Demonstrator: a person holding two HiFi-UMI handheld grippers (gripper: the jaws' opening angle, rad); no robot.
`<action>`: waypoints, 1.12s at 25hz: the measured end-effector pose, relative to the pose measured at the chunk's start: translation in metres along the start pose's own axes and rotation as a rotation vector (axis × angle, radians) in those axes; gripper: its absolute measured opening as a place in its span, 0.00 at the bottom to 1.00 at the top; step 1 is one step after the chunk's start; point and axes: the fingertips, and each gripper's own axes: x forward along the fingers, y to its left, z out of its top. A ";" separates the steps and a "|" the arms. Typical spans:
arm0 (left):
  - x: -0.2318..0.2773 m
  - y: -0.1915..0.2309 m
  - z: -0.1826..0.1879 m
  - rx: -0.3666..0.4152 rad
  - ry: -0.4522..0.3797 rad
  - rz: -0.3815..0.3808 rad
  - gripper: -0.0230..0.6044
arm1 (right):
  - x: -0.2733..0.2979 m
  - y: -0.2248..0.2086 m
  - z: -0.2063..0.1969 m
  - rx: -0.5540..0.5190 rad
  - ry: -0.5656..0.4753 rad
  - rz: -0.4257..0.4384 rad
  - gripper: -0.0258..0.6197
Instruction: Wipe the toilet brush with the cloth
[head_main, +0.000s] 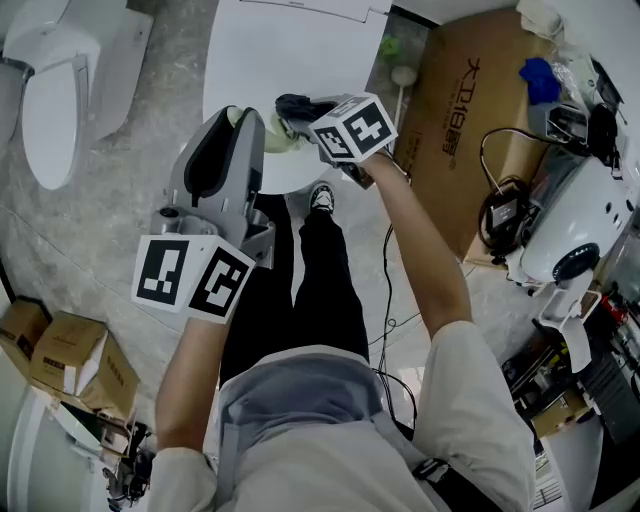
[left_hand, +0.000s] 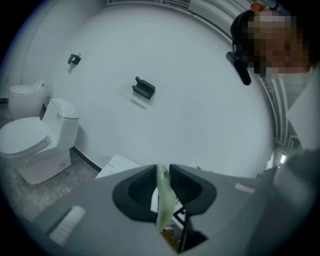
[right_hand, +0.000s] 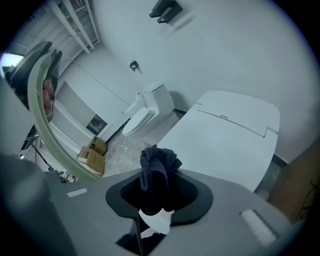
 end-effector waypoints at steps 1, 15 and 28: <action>0.000 0.001 0.000 -0.001 0.000 0.000 0.04 | 0.003 0.000 0.002 -0.008 0.012 0.017 0.19; 0.003 0.002 0.000 0.005 -0.010 -0.007 0.04 | 0.038 0.004 0.009 -0.013 0.155 0.184 0.20; 0.006 0.001 -0.001 0.014 -0.007 0.007 0.04 | 0.030 -0.012 0.004 0.087 0.157 0.150 0.21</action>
